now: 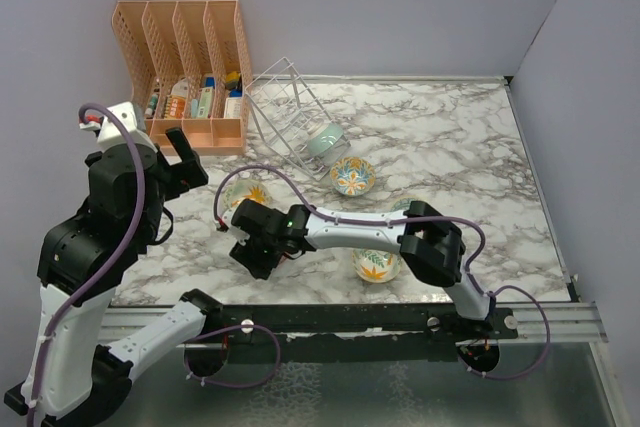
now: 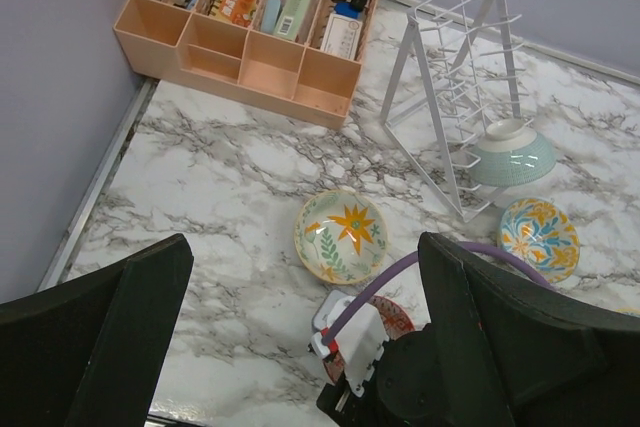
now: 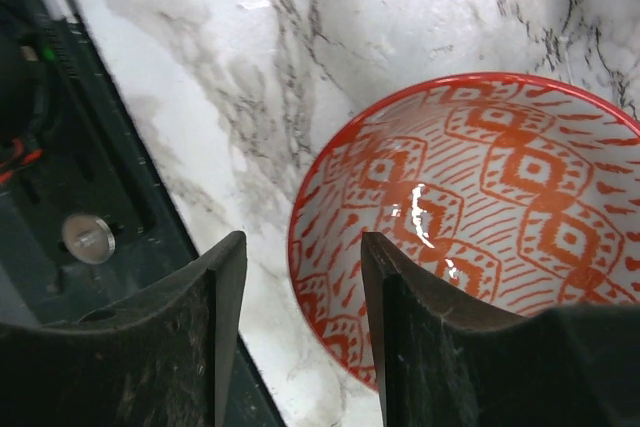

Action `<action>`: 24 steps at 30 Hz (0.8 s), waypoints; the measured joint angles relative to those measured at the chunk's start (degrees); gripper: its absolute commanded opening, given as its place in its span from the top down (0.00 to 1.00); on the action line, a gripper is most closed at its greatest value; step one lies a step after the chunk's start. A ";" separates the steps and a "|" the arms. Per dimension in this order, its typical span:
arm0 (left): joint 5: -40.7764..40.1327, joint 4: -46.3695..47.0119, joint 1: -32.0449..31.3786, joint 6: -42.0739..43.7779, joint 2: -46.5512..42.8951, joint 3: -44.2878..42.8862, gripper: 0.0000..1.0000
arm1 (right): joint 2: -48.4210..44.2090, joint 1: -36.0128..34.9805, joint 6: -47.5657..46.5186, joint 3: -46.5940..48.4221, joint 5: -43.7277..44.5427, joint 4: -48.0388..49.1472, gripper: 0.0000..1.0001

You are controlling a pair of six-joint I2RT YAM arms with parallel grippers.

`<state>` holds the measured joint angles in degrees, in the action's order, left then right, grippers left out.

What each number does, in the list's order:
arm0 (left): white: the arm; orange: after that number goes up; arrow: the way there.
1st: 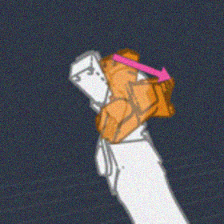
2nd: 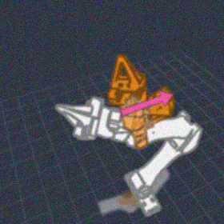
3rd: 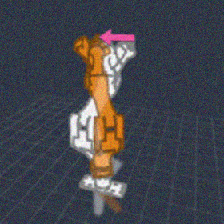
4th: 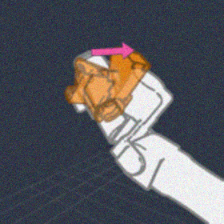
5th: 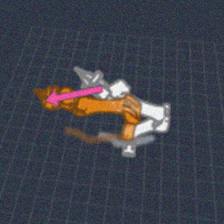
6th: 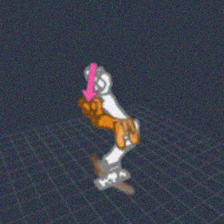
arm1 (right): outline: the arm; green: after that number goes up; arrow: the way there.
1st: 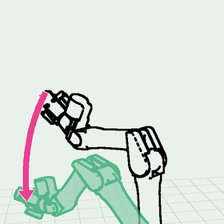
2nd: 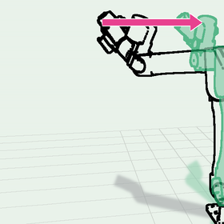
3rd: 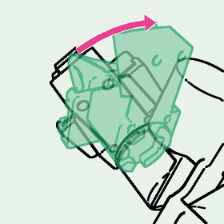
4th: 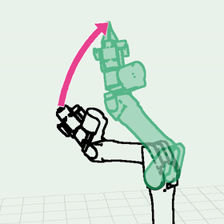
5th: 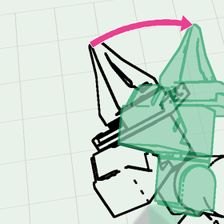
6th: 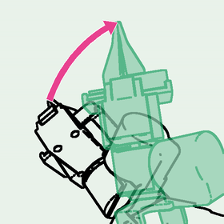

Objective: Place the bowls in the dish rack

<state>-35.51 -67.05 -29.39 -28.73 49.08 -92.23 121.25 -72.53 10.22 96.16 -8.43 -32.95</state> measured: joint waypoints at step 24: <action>-1.55 1.40 0.00 3.78 -0.04 -0.20 0.01 | -3.15 0.02 2.91 1.18 9.94 -6.12 0.99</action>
<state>-37.06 -65.65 -29.39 -24.95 49.04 -92.42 118.10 -72.51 13.13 97.34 1.52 -39.07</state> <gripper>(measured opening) 0.991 0.039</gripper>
